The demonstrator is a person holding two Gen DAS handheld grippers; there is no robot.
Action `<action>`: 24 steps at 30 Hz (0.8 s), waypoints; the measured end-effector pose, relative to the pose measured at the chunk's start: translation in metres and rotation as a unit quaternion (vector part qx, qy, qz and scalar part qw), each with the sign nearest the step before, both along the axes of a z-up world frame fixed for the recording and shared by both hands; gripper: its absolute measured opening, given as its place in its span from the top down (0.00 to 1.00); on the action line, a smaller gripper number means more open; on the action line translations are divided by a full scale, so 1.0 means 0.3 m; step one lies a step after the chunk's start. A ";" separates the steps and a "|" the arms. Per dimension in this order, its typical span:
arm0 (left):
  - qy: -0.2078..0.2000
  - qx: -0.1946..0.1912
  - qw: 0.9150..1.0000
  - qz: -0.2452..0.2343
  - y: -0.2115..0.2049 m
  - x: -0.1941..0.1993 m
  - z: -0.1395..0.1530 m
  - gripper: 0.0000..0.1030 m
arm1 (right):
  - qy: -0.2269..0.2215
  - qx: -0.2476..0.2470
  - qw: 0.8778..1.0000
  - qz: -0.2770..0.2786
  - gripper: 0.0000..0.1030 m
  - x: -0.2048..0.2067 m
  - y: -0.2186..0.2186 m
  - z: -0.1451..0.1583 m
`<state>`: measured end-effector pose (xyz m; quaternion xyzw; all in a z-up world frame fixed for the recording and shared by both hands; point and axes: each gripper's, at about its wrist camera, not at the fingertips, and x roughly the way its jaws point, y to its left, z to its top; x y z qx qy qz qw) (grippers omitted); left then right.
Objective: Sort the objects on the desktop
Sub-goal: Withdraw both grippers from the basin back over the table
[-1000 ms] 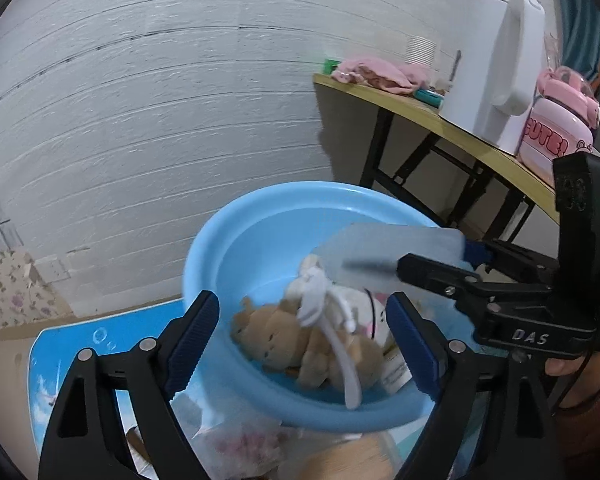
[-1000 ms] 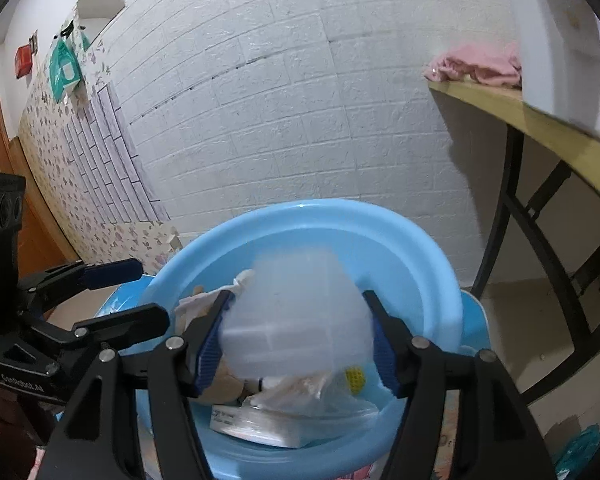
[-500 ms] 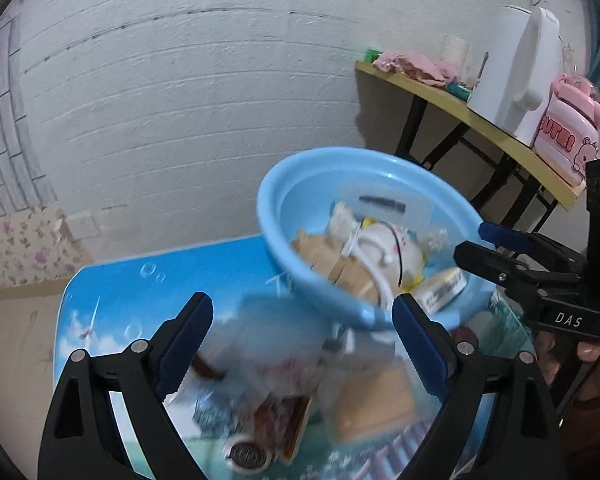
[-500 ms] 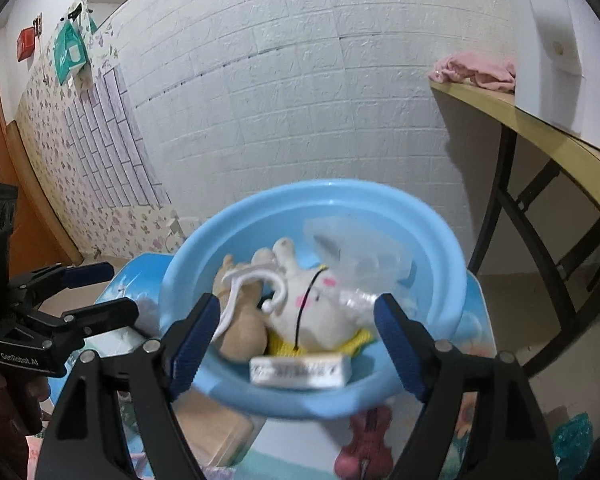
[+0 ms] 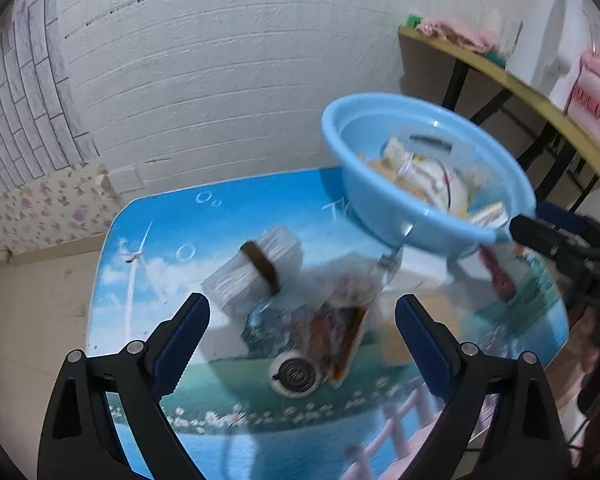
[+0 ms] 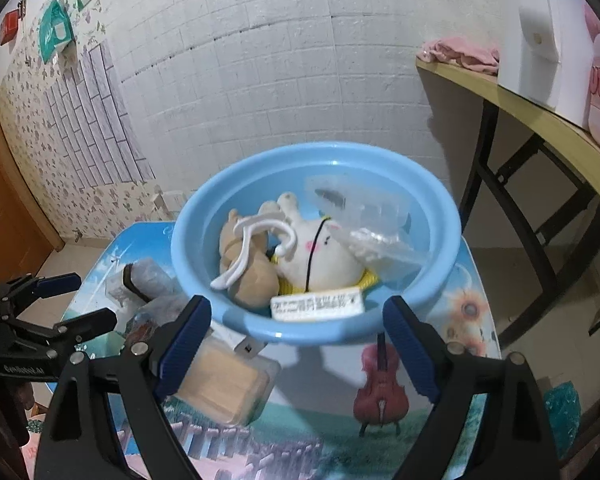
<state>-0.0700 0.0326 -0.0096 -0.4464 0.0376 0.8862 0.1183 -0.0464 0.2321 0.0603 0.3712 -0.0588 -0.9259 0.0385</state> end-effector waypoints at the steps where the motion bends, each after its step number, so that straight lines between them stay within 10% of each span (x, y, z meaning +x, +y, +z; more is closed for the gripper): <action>1: -0.003 0.001 1.000 0.000 -0.006 0.007 -0.005 0.09 | -0.003 0.000 1.000 0.000 0.13 0.004 -0.004 -0.003; 24: -0.025 0.008 0.999 0.024 -0.099 0.050 -0.069 0.09 | -0.035 0.007 0.999 0.005 0.13 0.064 -0.044 -0.066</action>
